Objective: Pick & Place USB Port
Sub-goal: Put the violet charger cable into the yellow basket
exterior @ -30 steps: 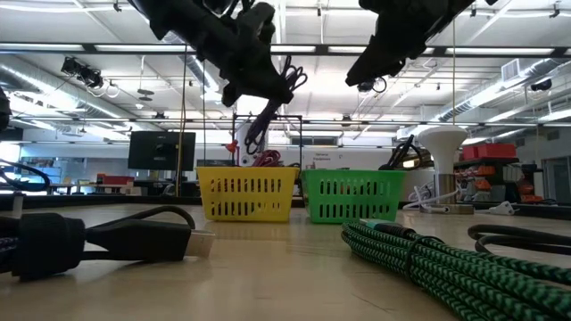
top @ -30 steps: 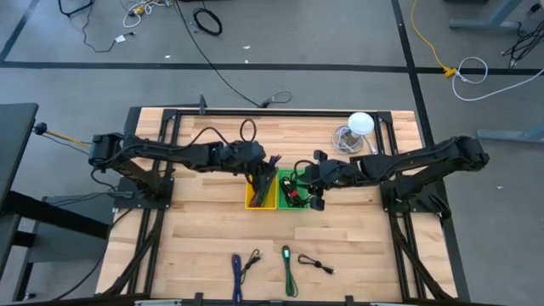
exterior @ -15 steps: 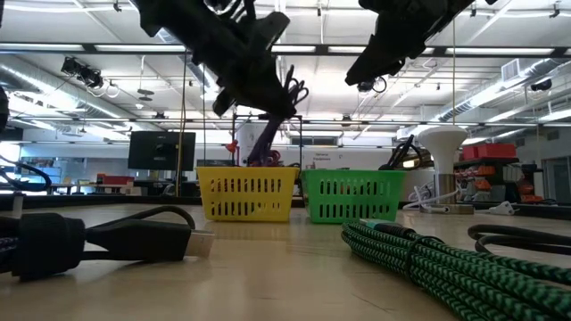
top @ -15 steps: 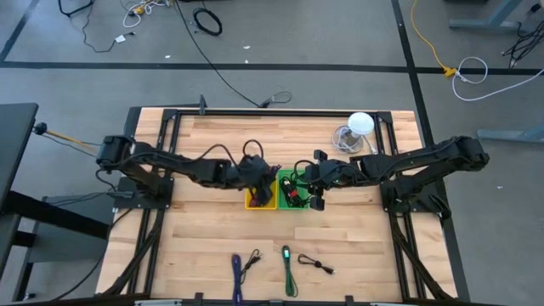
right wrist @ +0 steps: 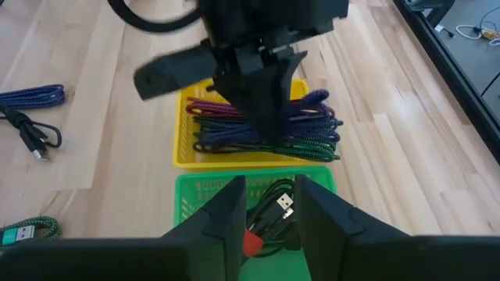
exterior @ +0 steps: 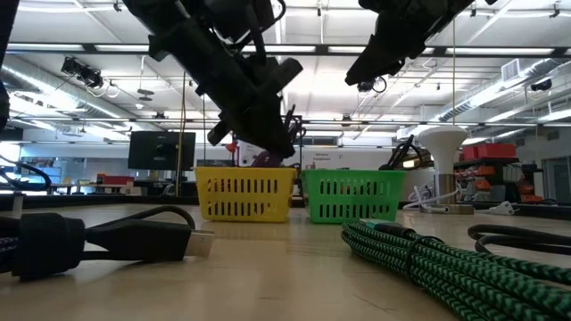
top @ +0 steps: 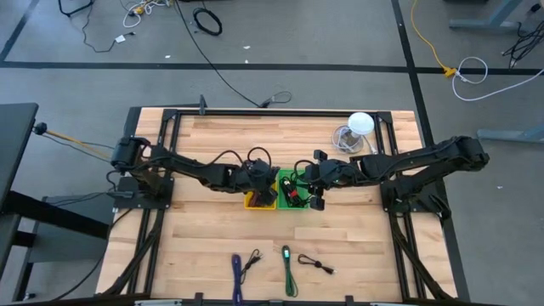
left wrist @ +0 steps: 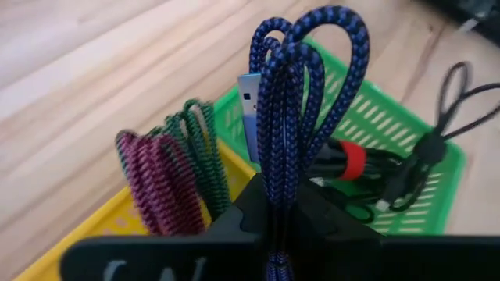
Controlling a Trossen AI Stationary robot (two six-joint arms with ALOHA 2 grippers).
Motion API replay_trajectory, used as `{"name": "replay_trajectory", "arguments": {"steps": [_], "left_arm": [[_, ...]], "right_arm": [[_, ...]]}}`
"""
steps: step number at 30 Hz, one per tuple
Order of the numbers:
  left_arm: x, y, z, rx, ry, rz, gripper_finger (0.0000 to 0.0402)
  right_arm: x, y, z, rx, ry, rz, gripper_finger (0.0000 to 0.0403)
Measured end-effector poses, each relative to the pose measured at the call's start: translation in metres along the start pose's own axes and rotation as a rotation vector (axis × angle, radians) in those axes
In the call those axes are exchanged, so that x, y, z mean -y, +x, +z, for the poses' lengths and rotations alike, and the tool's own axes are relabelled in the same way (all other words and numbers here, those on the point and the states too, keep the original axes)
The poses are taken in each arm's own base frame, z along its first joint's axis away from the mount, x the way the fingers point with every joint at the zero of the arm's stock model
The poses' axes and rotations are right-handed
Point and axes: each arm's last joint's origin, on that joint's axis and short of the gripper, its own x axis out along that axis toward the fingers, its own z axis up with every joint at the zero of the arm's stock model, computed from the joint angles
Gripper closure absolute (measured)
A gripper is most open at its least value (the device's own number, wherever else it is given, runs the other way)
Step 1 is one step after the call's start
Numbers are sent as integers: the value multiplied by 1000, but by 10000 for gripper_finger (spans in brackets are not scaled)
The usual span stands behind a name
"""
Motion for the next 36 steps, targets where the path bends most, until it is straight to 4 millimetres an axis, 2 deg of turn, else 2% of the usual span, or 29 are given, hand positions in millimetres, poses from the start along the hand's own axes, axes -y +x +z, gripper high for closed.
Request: {"name": "replay_trajectory", "arguments": {"steps": [7, 16, 20, 25, 28, 31, 36], "left_arm": [[-1, 2, -2, -20, 1, -6, 332], [-4, 3, 1, 19, 34, 46, 325], [-8, 0, 8, 33, 95, 41, 324], [-7, -26, 28, 23, 180, -100, 324], [-9, -50, 28, -100, 187, -190, 324], [-12, -70, 13, -303, 151, -193, 324], [-7, -93, -25, -572, 48, -61, 324]], "right_arm": [[0, 0, 0, 0, -1, -1, 293], [0, 0, 0, 0, -2, -2, 294], [0, 0, 0, 0, -2, -2, 293], [1, 0, -3, -37, -1, -6, 294], [1, 0, -7, -75, 11, -10, 296], [1, 0, -9, -88, 8, -15, 296], [3, -1, -8, -78, 5, -71, 296]]}}
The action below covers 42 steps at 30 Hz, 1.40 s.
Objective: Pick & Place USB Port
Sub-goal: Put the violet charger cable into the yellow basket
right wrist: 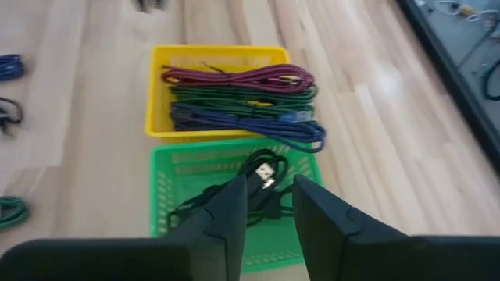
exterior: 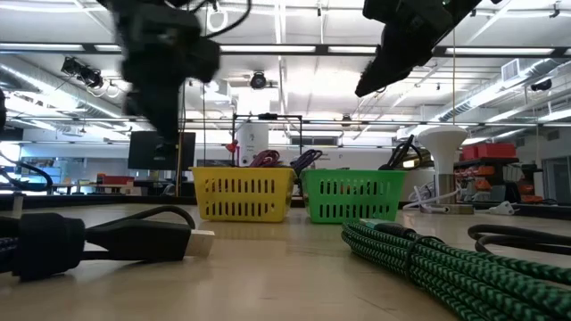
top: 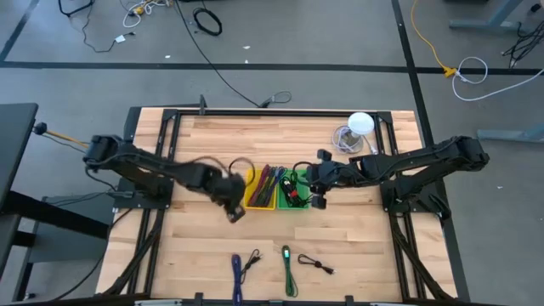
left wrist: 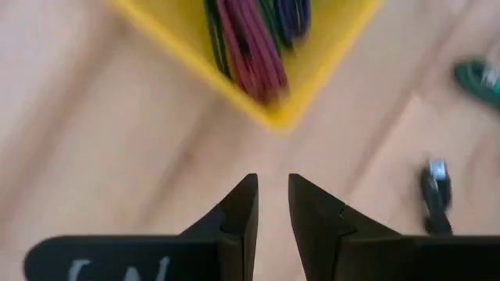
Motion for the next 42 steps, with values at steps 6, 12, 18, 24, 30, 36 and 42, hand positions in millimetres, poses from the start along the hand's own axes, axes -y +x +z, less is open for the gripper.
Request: {"name": "replay_trajectory", "arguments": {"steps": [6, 12, 18, 24, 30, 36, 42], "left_arm": [[33, -1, -41, -58, -121, -43, 326], [56, -5, -80, -70, -296, -51, 332], [73, -11, -102, 49, -431, -114, 324], [86, 4, -118, 34, -501, -145, 312], [98, 33, -124, -5, -519, -163, 297], [106, 54, -129, -93, -541, -189, 286], [105, 69, -131, -105, -566, -157, 274]], "right_arm": [[1, 0, 1, 7, -2, -24, 296], [1, 0, 1, 9, -24, -24, 296], [1, 0, 1, 15, -47, -24, 296], [0, 0, 1, 14, -49, -15, 296], [0, 0, 2, 18, -48, -14, 296], [0, 0, 1, 16, -49, -14, 296], [0, 0, 2, 20, -52, -14, 296]]}}
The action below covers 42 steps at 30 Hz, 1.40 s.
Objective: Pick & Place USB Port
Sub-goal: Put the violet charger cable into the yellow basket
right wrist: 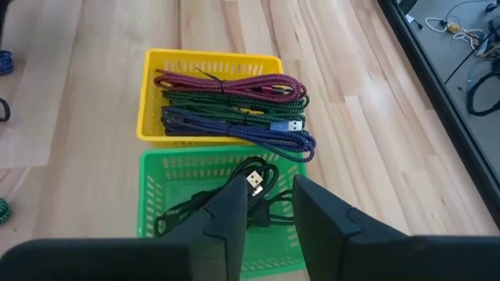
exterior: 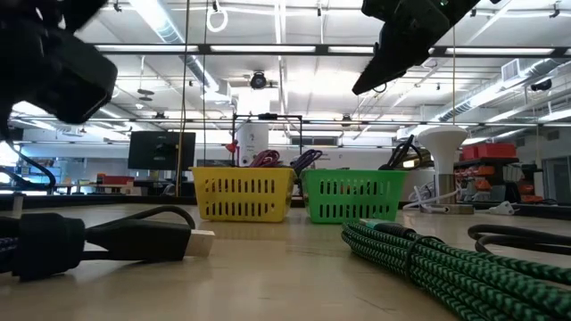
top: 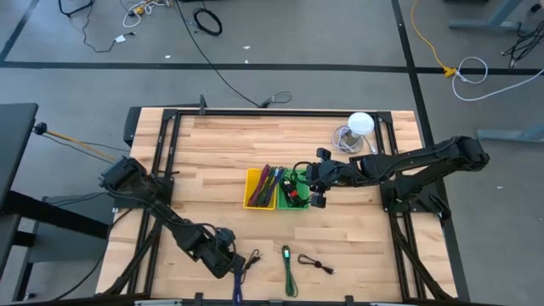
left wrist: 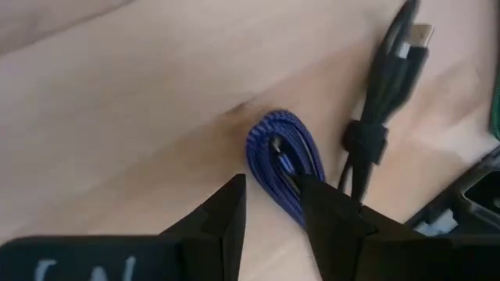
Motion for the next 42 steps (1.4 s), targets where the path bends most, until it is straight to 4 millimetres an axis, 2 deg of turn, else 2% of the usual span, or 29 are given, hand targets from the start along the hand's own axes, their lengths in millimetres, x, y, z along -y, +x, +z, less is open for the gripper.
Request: {"name": "replay_trajectory", "arguments": {"steps": [9, 11, 14, 16, 26, 31, 37, 42], "left_arm": [[-1, 21, 8, 15, -31, 19, 273], [-1, 22, 10, -1, -25, 28, 290], [0, 23, 12, -43, 4, 19, 361], [4, 24, 13, -71, 25, -5, 386], [-1, 17, 16, -58, 74, 54, 395], [-8, -11, 31, 47, 130, 145, 395], [-14, -69, 58, 290, 214, 219, 396], [-10, -111, 85, 546, 316, 166, 396]], "right_arm": [[0, 0, 0, -4, -12, -1, 296], [0, 0, -1, -7, -16, -1, 296], [0, 0, -1, -7, -24, -1, 296], [0, 0, -1, -6, -24, -1, 296], [0, 0, -1, -6, -23, -2, 296], [0, 0, -1, -11, -10, -2, 296], [0, 0, -1, -6, 5, -2, 296], [0, 0, 0, 1, 10, -4, 296]]}}
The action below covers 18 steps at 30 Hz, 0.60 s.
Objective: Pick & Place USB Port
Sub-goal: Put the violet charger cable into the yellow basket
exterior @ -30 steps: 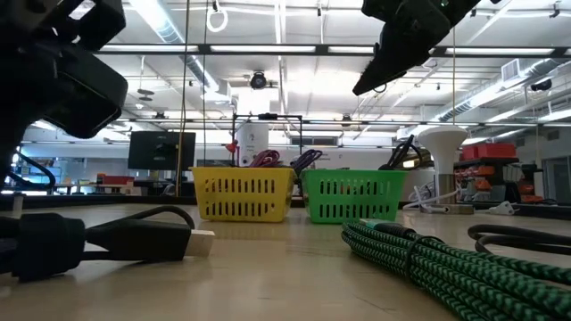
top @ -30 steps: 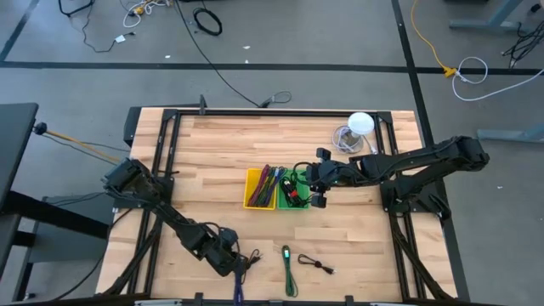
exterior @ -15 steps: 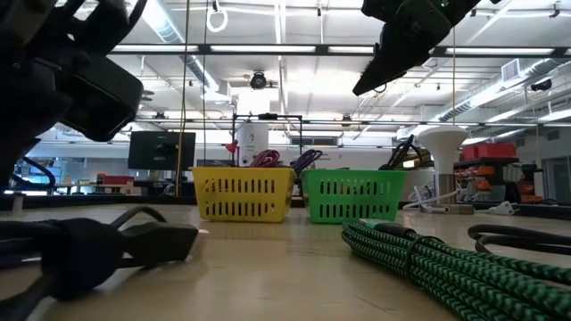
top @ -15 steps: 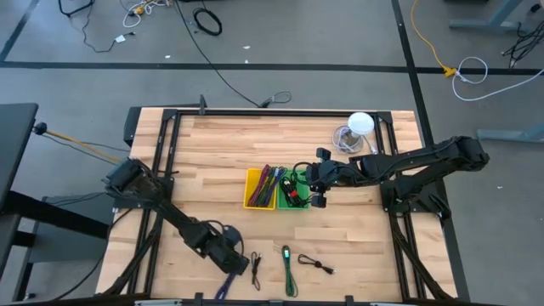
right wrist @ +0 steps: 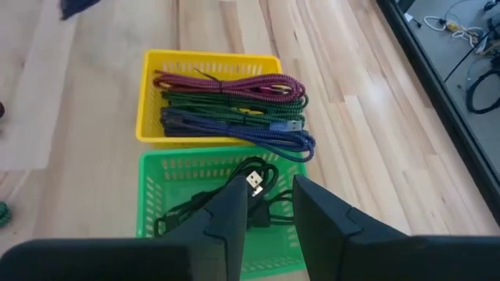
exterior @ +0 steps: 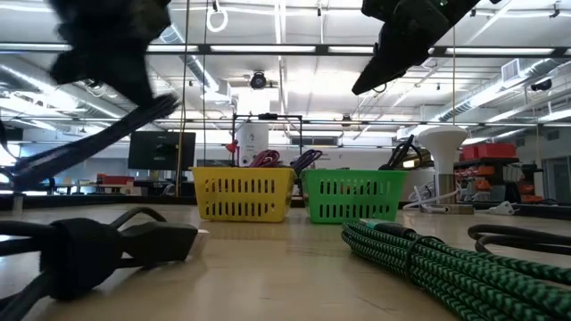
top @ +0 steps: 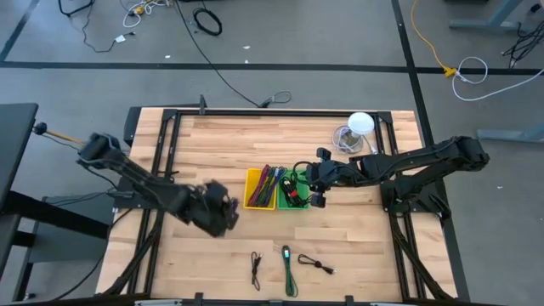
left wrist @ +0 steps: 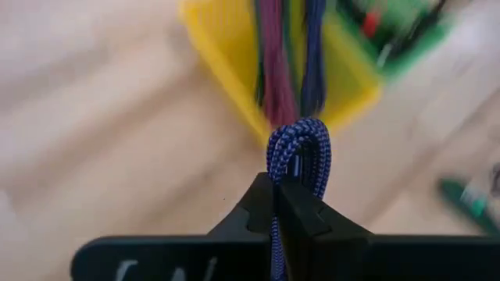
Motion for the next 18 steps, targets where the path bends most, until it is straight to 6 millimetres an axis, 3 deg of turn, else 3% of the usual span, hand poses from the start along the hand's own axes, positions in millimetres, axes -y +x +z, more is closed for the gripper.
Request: {"name": "replay_trajectory", "arguments": {"steps": [6, 14, 18], "left_arm": [[-13, -5, 45, 174, 89, 14, 396], [-10, 17, 106, 261, 196, -163, 396], [-18, 27, 128, 287, 217, -181, 396]], "right_arm": [[1, 0, 0, 2, 23, -31, 296], [1, 0, 1, 7, 32, -31, 296], [1, 0, 1, 7, 46, -31, 296]]}}
